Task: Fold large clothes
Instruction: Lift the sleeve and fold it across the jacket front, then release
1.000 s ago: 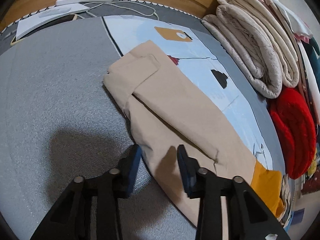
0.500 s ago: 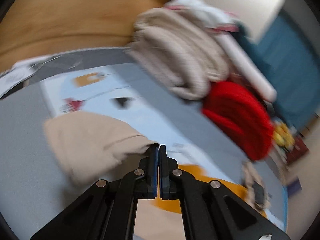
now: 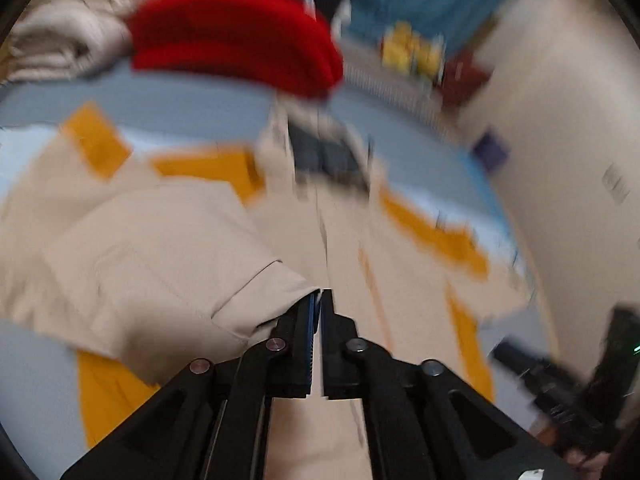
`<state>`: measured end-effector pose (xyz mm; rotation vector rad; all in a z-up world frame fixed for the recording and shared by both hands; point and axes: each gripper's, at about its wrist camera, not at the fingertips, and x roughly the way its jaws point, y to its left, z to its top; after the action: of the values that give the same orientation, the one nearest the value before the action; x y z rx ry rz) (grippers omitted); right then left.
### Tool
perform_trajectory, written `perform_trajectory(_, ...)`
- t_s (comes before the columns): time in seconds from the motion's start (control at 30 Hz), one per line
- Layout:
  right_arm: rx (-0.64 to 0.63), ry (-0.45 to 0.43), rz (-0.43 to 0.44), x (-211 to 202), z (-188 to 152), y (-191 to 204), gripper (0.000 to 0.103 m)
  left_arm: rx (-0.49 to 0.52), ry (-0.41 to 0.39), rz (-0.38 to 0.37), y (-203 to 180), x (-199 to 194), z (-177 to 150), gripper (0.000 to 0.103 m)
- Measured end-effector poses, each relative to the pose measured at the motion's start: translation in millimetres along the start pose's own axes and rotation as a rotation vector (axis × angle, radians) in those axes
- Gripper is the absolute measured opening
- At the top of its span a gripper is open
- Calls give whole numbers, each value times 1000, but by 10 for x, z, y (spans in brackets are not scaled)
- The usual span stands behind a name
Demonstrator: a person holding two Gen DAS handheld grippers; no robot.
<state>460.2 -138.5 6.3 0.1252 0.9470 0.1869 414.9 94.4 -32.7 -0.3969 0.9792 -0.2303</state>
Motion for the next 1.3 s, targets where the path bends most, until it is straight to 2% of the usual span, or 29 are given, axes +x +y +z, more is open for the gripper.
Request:
perform_trajectory(0.07, 15, 10, 1, -11, -45, -32, 34, -9, 61, 33, -35, 93, -90, 5)
perform_trajectory(0.13, 26, 21, 3, -15, -82, -52, 34, -31, 64, 43, -34, -17, -120, 10)
perform_trajectory(0.17, 31, 25, 5, -16, -91, -58, 34, -41, 57, 47, -26, -116, -94, 17)
perform_trajectory(0.2, 35, 29, 6, -19, -104, -61, 34, -57, 37, 59, 10, -277, -74, 24)
perform_trajectory(0.23, 37, 33, 13, -23, -106, -55, 34, -76, 15, 72, 20, -402, -88, 25)
perform_trajectory(0.3, 31, 27, 25, -34, -89, -40, 34, -146, -44, 91, 117, -691, -100, 26)
perform_trajectory(0.4, 20, 13, 40, -22, -63, 5, 34, -205, -86, 114, 325, -830, -148, 26)
perform_trajectory(0.43, 16, 7, 50, -15, -58, 27, 34, -213, -87, 132, 362, -783, -162, 26)
perform_trajectory(0.47, 9, -1, 56, -3, -50, 47, 27, -219, -79, 153, 420, -714, -195, 27)
perform_trajectory(0.53, -14, -5, 59, 38, -50, 120, 17, -270, -6, 229, 628, -474, -273, 36)
perform_trajectory(0.57, -28, -10, 77, 59, -58, 169, 17, -303, 17, 237, 694, -377, -306, 39)
perform_trajectory(0.67, -66, -9, 113, 148, -96, 290, 17, -448, 92, 170, 973, -145, -424, 39)
perform_trajectory(0.73, -83, 6, 145, 238, -112, 368, 18, -490, 107, 130, 1051, -65, -449, 39)
perform_trajectory(0.8, -110, 23, 169, 344, -131, 467, 21, -499, 121, 140, 1107, -5, -430, 36)
perform_trajectory(0.83, -121, 25, 177, 380, -147, 500, 25, -495, 122, 129, 1114, 16, -412, 31)
perform_trajectory(0.9, -142, 34, 196, 451, -163, 581, 28, -447, 127, 79, 1043, 51, -349, 1)
perform_trajectory(1.13, -224, 59, 293, 638, -224, 838, 32, -112, 70, -124, 288, 23, -18, 1)
perform_trajectory(1.23, -262, 58, 338, 680, -256, 948, 42, -40, 62, -207, 67, 53, 64, 1)
perform_trajectory(1.3, -280, 63, 352, 720, -283, 1013, 44, -21, 70, -250, -26, 116, 112, 1)
